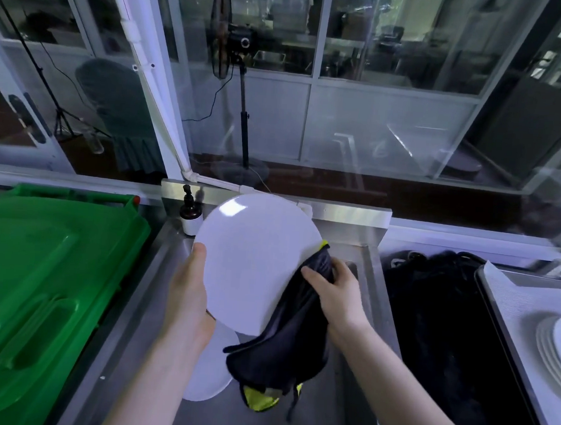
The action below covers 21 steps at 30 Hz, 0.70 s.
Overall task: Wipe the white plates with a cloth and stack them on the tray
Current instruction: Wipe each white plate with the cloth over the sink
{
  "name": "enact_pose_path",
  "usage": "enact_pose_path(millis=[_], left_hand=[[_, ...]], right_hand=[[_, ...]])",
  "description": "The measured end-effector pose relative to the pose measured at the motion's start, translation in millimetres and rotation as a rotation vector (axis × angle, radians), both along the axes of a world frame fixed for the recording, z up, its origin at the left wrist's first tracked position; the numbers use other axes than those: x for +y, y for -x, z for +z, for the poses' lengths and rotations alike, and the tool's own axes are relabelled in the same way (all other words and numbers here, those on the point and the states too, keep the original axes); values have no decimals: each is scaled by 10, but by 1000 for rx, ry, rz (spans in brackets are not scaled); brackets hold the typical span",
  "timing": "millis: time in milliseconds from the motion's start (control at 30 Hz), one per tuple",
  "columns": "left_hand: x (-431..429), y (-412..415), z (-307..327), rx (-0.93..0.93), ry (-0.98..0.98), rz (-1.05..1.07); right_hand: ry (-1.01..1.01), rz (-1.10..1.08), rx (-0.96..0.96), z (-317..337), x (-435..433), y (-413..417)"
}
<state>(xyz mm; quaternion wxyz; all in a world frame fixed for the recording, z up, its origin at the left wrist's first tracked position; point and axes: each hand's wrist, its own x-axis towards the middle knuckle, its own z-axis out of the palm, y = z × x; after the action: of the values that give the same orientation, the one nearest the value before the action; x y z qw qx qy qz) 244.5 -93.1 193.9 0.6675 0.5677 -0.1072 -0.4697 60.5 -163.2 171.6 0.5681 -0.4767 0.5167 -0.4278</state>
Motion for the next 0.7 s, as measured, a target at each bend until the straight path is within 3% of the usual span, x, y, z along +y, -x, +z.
enact_pose_path(millis=[100,233,333,467,700], left_hand=[[18,-113,-4,-57,-41,-12],[82,-212,36,-154,33,-215],[97,-162,55,-174,43,-258],[71,-114,54,-139,40,-179],[-5,11,40,21,-30,57]], right_hand=[[119,59,51,245,-214,25],[576,302,515,650,-511,-13],[696,512,648,795,-603,-104],[605,404,547,689,-594,-54],[8,-118,30,-58,30,-86]])
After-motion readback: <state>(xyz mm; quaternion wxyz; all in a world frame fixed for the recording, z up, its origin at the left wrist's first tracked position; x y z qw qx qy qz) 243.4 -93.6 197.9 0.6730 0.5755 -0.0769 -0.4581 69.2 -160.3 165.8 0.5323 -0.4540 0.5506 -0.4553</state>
